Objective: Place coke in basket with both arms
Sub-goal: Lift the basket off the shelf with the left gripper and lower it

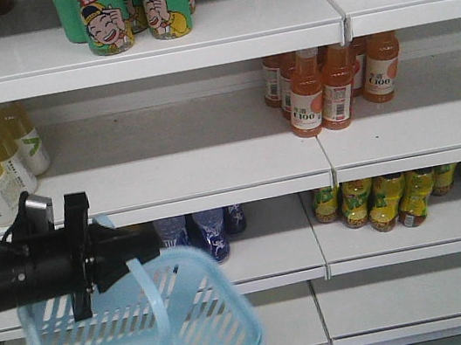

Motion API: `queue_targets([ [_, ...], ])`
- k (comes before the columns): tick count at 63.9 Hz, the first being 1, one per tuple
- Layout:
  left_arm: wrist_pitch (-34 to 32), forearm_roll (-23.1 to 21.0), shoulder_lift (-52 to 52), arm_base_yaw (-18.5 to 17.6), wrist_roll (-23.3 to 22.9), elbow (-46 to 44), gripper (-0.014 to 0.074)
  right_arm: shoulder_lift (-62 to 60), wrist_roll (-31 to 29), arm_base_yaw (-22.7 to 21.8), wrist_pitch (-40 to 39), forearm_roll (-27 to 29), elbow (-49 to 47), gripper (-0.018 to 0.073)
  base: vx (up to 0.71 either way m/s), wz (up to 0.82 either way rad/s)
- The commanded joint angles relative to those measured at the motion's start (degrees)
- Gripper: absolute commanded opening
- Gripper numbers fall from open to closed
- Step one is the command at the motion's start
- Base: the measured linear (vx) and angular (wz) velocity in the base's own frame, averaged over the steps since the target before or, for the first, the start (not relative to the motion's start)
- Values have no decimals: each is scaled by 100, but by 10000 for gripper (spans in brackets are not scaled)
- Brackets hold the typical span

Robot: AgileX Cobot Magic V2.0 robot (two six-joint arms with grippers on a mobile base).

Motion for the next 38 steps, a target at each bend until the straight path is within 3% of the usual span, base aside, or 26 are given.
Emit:
queue_targets([
  [1,485,-284,-342,-22,297,294,-8,32,-31,6,-442,-28,47,-10,0,0],
  [23,629,-250,-361,-22,1896,1711,-8,32,-31,6,-442,-28,47,-10,0,0],
  [38,629,-316,-361,-22,1977,1802,-8,32,-31,6,-442,-28,47,-10,0,0],
])
